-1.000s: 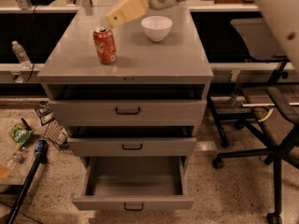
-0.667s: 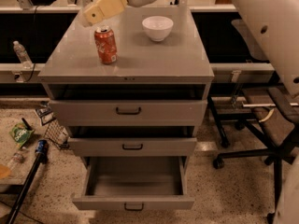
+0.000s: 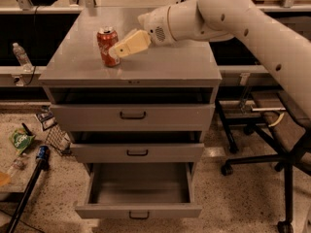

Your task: Place coke can into bottom drawer

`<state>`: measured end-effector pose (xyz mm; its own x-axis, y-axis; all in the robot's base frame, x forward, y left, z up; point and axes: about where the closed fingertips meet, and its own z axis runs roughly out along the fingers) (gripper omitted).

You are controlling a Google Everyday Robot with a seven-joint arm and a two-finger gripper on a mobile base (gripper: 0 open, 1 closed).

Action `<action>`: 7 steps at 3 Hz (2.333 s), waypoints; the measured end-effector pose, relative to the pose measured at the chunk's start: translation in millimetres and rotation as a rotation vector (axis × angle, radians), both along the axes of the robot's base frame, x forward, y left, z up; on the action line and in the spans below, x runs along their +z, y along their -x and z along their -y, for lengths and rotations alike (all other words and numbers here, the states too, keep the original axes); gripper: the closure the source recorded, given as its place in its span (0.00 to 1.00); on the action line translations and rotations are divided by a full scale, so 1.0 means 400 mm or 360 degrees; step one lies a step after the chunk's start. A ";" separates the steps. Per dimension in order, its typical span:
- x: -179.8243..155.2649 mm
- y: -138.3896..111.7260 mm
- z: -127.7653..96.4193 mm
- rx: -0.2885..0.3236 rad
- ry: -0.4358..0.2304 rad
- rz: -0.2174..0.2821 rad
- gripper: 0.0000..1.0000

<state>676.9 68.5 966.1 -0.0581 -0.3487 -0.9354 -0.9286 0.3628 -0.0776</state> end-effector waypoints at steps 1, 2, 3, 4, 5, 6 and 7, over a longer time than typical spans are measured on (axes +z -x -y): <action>-0.067 -0.096 -0.019 -0.0035 -0.0068 0.0011 0.00; -0.112 -0.158 -0.052 -0.0027 -0.0135 0.0014 0.00; -0.174 -0.214 -0.076 -0.0024 -0.0185 -0.0018 0.00; -0.215 -0.269 -0.103 -0.0024 -0.0216 -0.0018 0.00; -0.228 -0.308 -0.131 -0.0002 -0.0228 -0.0006 0.18; -0.214 -0.313 -0.182 0.0059 -0.0266 -0.0024 0.49; -0.193 -0.300 -0.195 0.0090 -0.0275 -0.0031 0.72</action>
Offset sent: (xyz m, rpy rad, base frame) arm 0.0946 0.0296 -0.0649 0.1363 -0.0148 -0.0213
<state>796.9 146.3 888.8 -0.0615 -0.1864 -0.9806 -0.9488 0.3160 -0.0005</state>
